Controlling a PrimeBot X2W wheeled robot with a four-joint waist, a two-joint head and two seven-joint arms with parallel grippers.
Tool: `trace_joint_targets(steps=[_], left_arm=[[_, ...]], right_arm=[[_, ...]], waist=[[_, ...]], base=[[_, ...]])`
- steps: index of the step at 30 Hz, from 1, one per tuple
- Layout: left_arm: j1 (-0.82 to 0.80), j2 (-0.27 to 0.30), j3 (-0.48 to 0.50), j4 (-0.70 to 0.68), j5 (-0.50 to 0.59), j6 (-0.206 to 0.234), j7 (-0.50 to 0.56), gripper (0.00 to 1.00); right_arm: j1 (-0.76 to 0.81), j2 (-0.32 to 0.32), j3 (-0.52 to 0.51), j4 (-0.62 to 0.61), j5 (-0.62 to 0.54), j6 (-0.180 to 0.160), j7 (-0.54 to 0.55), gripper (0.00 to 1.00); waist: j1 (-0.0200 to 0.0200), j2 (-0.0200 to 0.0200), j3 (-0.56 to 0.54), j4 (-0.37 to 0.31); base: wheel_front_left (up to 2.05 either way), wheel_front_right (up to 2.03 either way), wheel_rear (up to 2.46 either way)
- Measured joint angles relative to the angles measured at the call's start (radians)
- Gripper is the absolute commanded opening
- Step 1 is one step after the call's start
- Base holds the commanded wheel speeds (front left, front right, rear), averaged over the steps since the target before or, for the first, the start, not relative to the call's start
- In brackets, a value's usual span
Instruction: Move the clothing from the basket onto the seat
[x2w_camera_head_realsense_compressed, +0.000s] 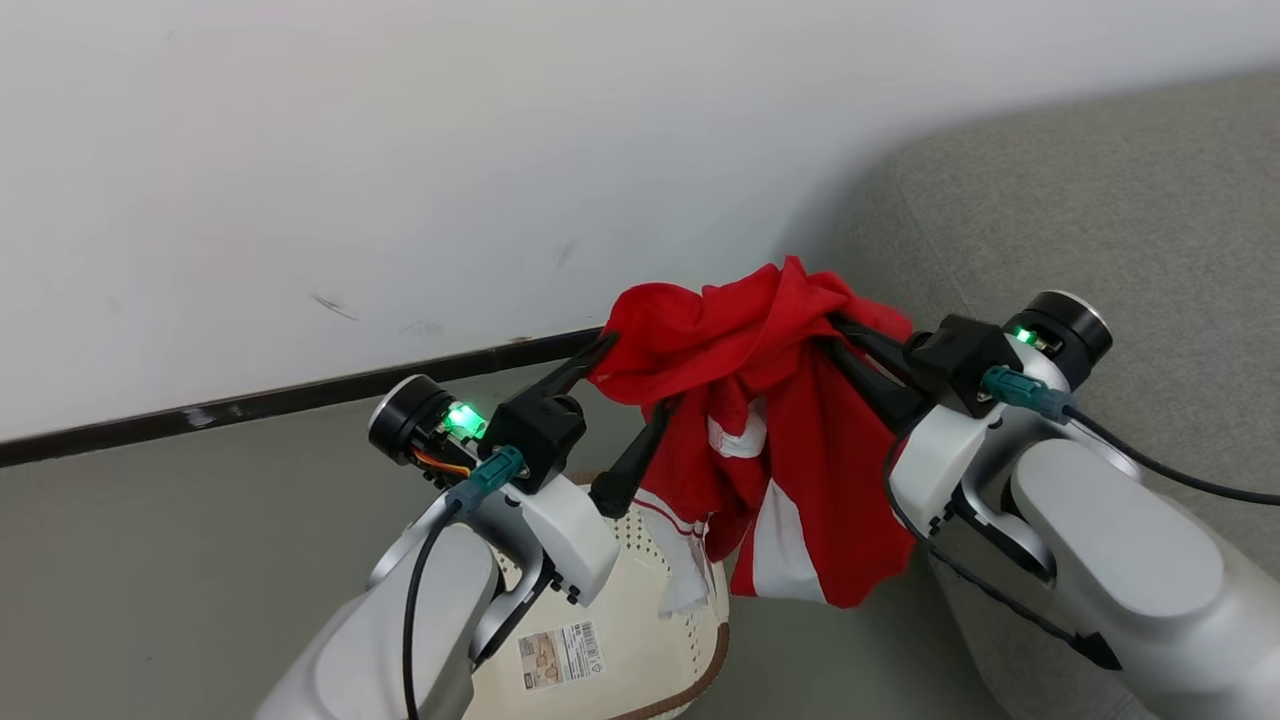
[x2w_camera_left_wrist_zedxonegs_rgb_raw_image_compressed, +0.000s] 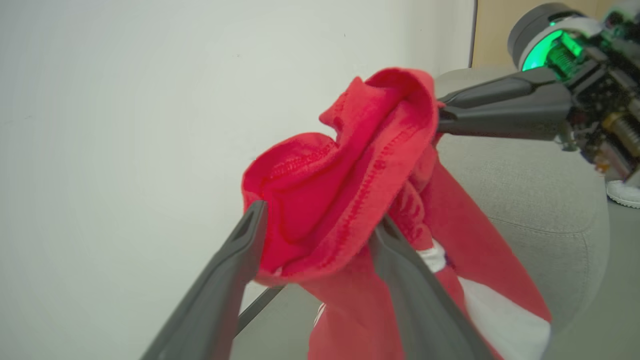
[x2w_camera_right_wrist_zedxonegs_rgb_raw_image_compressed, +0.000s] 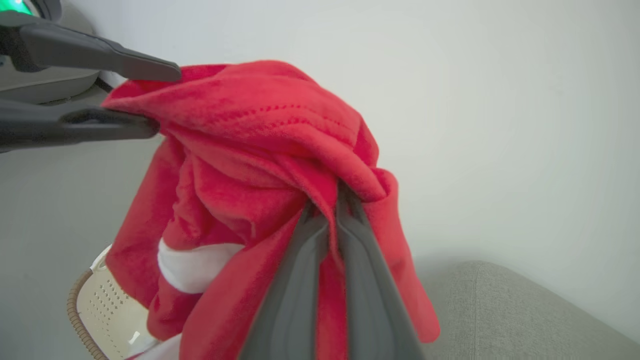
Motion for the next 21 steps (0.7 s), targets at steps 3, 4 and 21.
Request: trace_joint_targets(steps=[3,4,21], left_arm=[[0.011,0.002,0.003,-0.001,0.000,-0.001,-0.009,1.00],[0.014,0.002,0.005,-0.001,0.000,-0.001,-0.010,1.00],[0.086,0.056,0.023,-0.004,-0.011,-0.002,-0.059,1.00]], right_arm=[[0.000,-0.002,-0.017,0.001,0.007,0.000,0.000,0.00],[0.000,-0.002,-0.025,0.001,0.007,0.000,-0.002,0.00],[0.048,-0.097,-0.164,0.013,0.007,0.000,-0.008,0.00]], waist=[[0.0000,0.0000,-0.001,-0.007],[-0.0001,0.0000,-0.001,-0.009],[0.0000,0.0000,-0.019,-0.038]], base=[[0.00,0.00,0.00],[0.00,0.00,0.00],[0.00,0.00,0.00]])
